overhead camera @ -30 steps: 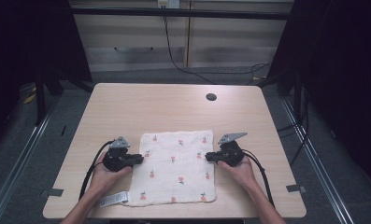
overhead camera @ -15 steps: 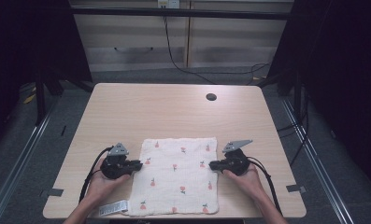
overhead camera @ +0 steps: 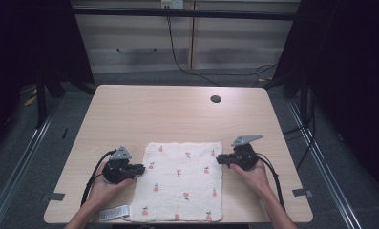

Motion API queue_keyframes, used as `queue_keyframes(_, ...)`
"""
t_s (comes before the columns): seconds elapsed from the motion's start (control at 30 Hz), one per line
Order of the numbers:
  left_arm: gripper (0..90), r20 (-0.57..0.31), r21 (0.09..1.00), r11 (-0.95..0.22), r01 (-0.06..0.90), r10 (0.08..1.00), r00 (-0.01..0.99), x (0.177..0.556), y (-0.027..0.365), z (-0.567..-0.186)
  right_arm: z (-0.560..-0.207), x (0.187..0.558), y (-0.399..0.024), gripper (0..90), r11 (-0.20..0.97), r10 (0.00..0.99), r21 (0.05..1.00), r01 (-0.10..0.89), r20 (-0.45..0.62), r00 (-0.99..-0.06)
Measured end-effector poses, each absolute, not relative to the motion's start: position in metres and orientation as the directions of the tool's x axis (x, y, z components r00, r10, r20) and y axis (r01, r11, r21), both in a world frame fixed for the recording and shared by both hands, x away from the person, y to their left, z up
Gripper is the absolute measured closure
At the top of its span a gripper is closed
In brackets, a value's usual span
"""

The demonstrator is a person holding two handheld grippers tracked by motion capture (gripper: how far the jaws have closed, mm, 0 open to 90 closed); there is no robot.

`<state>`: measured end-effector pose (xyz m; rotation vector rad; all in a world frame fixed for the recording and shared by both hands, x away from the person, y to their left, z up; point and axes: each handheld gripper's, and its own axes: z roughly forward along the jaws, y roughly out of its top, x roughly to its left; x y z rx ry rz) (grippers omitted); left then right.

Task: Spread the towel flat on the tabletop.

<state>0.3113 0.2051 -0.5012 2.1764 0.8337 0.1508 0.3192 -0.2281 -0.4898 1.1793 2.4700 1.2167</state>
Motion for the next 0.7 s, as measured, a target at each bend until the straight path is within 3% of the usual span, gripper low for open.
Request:
queue_keyframes(0.33,81.5,-0.170,0.716,-0.463,0.523,0.610,0.774,0.312,0.206,-0.502,-0.500,0.373,-0.243,69.9,0.259,0.787,0.728,0.634,0.221,-0.576)
queue_keyframes(0.53,81.5,-0.182,0.720,-0.453,0.525,0.607,0.774,0.312,0.208,-0.503,-0.506,0.380,-0.235,69.0,0.293,0.796,0.709,0.641,0.190,-0.575)
queue_keyframes(0.6,81.4,-0.179,0.721,-0.454,0.523,0.608,0.774,0.312,0.208,-0.503,-0.506,0.381,-0.234,70.0,0.309,0.797,0.704,0.639,0.174,-0.578)
queue_keyframes(0.7,81.0,-0.180,0.720,-0.453,0.525,0.609,0.773,0.311,0.207,-0.503,-0.507,0.380,-0.235,81.4,0.305,0.788,0.701,0.644,0.194,-0.584)
